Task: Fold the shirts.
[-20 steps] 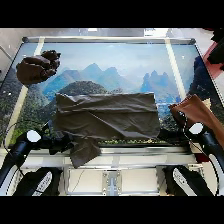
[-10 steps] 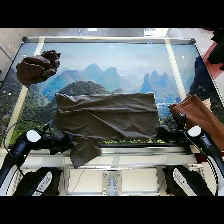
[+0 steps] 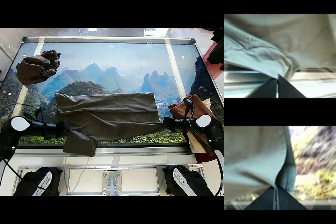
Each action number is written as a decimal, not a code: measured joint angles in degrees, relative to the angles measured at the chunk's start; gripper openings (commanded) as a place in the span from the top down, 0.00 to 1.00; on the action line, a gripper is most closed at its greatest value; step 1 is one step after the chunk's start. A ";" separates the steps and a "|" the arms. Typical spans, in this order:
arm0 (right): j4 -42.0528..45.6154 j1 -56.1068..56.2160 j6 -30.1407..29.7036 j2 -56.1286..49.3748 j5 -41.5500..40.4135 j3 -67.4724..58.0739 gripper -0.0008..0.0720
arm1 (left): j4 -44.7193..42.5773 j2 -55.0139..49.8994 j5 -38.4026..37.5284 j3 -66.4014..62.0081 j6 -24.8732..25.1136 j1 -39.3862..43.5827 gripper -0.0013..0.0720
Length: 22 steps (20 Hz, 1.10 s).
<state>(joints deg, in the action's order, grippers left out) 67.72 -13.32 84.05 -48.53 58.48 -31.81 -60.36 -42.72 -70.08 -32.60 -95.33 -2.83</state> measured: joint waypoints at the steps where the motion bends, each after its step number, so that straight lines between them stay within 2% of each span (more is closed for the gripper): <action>1: 0.22 0.00 0.11 -0.02 -0.55 -0.61 0.95 | -0.02 0.04 -0.74 -2.29 0.22 0.00 0.97; 7: 1.07 0.00 0.31 -0.13 -4.22 -2.12 0.95 | -3.89 0.07 -4.35 -13.31 0.61 0.00 0.97; 12: 1.01 0.00 0.22 -0.81 -6.29 -6.19 0.95 | -7.48 0.07 -5.90 -16.15 0.55 0.00 0.97; 17: -1.60 0.00 -0.57 -3.69 -9.68 -13.70 0.95 | -8.31 -1.77 2.86 -17.62 0.57 0.00 0.97; 22: -9.16 0.11 -2.80 -10.88 -14.86 -20.85 0.95 | -8.55 -10.36 9.88 -21.77 3.98 0.00 0.97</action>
<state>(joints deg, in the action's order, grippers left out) 58.57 -13.21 81.25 -59.42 43.62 -52.66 -68.90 -53.08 -60.20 -54.37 -91.35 -2.83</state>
